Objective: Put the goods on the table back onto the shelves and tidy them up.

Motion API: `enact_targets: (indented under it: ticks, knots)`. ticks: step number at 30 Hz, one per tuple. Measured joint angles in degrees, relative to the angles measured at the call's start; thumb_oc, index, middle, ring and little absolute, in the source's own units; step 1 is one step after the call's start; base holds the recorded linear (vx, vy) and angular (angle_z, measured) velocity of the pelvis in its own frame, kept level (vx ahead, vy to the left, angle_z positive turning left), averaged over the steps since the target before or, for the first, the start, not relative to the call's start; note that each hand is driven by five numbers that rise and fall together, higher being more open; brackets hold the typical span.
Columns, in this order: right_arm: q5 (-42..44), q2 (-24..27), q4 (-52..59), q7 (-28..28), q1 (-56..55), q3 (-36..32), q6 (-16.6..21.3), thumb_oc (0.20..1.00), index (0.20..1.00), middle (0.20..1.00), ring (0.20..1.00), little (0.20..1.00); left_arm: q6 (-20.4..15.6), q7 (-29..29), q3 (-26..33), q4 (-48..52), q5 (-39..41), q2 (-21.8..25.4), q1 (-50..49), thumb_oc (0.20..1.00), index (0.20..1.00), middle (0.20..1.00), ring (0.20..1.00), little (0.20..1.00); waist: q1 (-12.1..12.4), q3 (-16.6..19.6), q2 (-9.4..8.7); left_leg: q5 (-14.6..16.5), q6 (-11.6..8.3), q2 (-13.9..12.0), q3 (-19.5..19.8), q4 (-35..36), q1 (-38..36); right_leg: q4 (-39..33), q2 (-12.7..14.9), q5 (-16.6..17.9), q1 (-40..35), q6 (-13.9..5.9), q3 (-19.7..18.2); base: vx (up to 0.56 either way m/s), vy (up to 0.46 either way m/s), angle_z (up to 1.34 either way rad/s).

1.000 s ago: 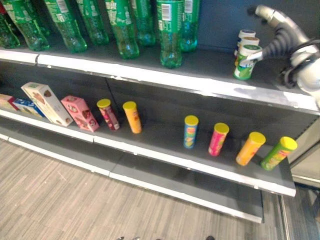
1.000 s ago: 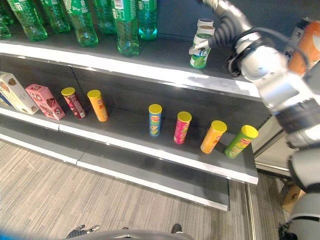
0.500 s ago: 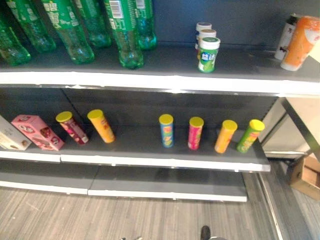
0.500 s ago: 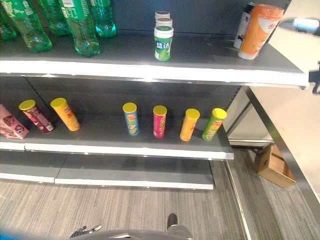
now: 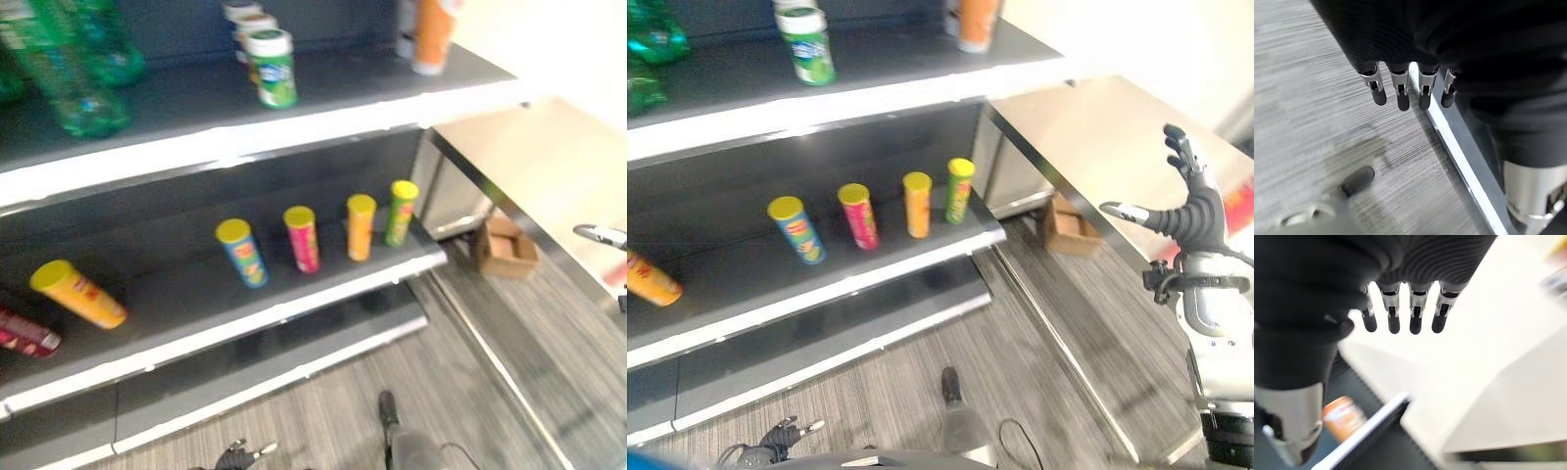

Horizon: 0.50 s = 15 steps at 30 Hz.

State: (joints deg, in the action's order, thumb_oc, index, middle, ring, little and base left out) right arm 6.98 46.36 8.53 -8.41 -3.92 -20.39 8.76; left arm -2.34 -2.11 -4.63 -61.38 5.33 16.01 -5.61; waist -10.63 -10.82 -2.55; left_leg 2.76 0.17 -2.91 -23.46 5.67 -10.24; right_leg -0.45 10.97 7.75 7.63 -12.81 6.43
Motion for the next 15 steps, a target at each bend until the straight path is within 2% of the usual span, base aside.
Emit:
enact_targets:
  ticks: [2, 3, 4, 5, 6, 7, 8, 9, 10, 12, 15]
  knots:
    - [-0.8, 0.0, 0.0, -0.5, 0.0, -1.2, -0.1, 1.0, 1.0, 1.0, 1.0, 1.0, 0.1, 0.0, -0.1, -0.1, 0.0, 0.0, -0.2, 1.0, 1.0, 1.0, 1.0, 1.0, 0.5, -0.1, 1.64, -0.8, -1.14, -2.5, -1.5, 0.0, 0.0, 3.2, 2.3, -0.3, -1.3, -0.35, 4.4, -0.09, -0.111, -0.48]
    - [-1.5, 0.1, 0.1, -1.3, 0.1, -2.5, -0.1, 1.0, 1.0, 1.0, 1.0, 1.0, 0.1, -0.1, -0.1, -0.1, 0.0, 0.1, -0.1, 1.0, 1.0, 1.0, 1.0, 1.0, 1.5, 0.0, 2.07, -1.4, -2.06, -4.2, -2.3, -0.3, 0.0, 5.3, 4.5, -1.0, -2.8, -0.58, 7.0, -0.04, -0.133, -0.46]
    - [-2.0, -0.2, 0.0, -1.7, 0.5, -3.1, 0.0, 1.0, 1.0, 1.0, 1.0, 1.0, 0.2, -0.2, 0.1, -0.3, 0.0, 0.6, 0.2, 1.0, 1.0, 1.0, 1.0, 1.0, 2.9, 0.5, 0.81, -2.3, -3.45, -5.0, -2.5, -0.4, -0.2, 4.7, 7.2, -1.0, -6.6, -0.77, 7.1, 0.01, -0.211, -0.35]
    - [-2.0, -0.4, -0.3, -2.4, 0.4, -3.6, -0.1, 1.0, 1.0, 1.0, 1.0, 1.0, 0.4, -0.4, 0.7, -0.3, 0.0, 1.2, 0.1, 1.0, 1.0, 1.0, 1.0, 1.0, 3.7, 1.6, -1.26, -2.7, -4.89, -5.0, -2.1, -0.4, -0.2, 2.5, 7.5, -3.2, -9.6, -1.81, 6.7, 0.04, -0.183, -0.33]
    - [-2.0, -0.4, -0.5, -2.7, 1.7, -4.0, 0.0, 1.0, 1.0, 1.0, 1.0, 1.0, 0.4, -0.3, 0.7, -0.2, 0.0, 0.7, 0.7, 1.0, 1.0, 1.0, 1.0, 1.0, 4.8, 1.5, -0.96, -3.5, -5.44, -6.3, -2.0, -0.4, 0.0, 0.3, 5.5, -5.2, -10.2, -0.23, 6.4, 0.04, -0.274, -0.25]
    - [-2.0, -0.2, -1.5, -3.1, 3.2, -4.7, -0.5, 1.0, 1.0, 1.0, 1.0, 1.0, 0.5, -0.1, 0.7, -0.3, 0.0, -1.7, 0.8, 1.0, 1.0, 1.0, 1.0, 1.0, 4.8, 1.4, 0.87, -4.8, -5.29, -8.8, -0.7, -0.5, 0.4, -1.2, 2.7, -4.6, -10.8, 0.88, 6.2, 0.03, -0.301, -0.38]
    - [-2.0, 0.2, -1.5, -3.6, 2.3, -7.4, -1.0, 1.0, 1.0, 1.0, 1.0, 1.0, 0.4, -0.1, 0.7, -0.1, 0.0, -4.0, 0.8, 1.0, 1.0, 1.0, 1.0, 1.0, 5.0, 2.2, 2.39, -4.6, -5.63, -9.1, 0.0, -0.9, 1.0, -2.0, 1.3, -4.5, -10.9, 1.71, 5.7, 0.03, -0.311, -0.22]
    - [-2.0, 0.8, -1.5, -4.2, 0.9, -10.6, -1.1, 1.0, 1.0, 1.0, 1.0, 1.0, 0.4, -0.1, 1.2, -0.1, 0.0, -4.7, 0.9, 1.0, 1.0, 1.0, 1.0, 1.0, 3.8, 2.6, 3.37, -4.3, -6.05, -9.8, 0.6, -1.0, 1.2, -3.1, -0.1, -4.4, -11.0, 2.14, 5.8, 0.06, -0.375, -0.26]
    - [-2.1, 0.8, -1.6, -5.0, 0.0, -12.3, -1.1, 1.0, 1.0, 1.0, 1.0, 1.0, 0.4, -0.1, 2.4, -0.1, 0.0, -4.7, 0.7, 1.0, 1.0, 1.0, 1.0, 1.0, 3.6, 2.7, 3.42, -4.3, -7.06, -10.8, 0.7, -1.3, 1.2, -4.1, -1.1, -3.9, -11.1, 2.71, 5.5, 0.07, -0.333, -0.26]
    - [-2.5, 1.3, -1.3, -6.5, -2.9, -16.4, -1.0, 1.0, 1.0, 1.0, 1.0, 1.0, 0.4, -0.3, 4.3, -0.2, 0.0, -4.2, 0.0, 1.0, 1.0, 1.0, 1.0, 1.0, 2.6, 3.4, 3.06, -4.2, -7.27, -11.8, 0.6, -2.0, 1.2, -5.2, -2.0, -3.3, -11.1, 2.87, 4.7, 0.06, -0.36, -0.29]
    - [-2.5, 1.4, -0.4, -9.0, -6.4, -23.8, -0.5, 1.0, 1.0, 1.0, 1.0, 1.0, 0.4, -0.3, 3.8, -0.3, 0.1, -4.6, -0.6, 1.0, 1.0, 1.0, 1.0, 1.0, 1.1, 4.0, 2.83, -4.2, -7.27, -13.4, 1.9, -3.2, 2.5, -5.2, -3.4, -3.6, -10.8, 3.16, 4.9, 0.02, -0.338, 0.07]
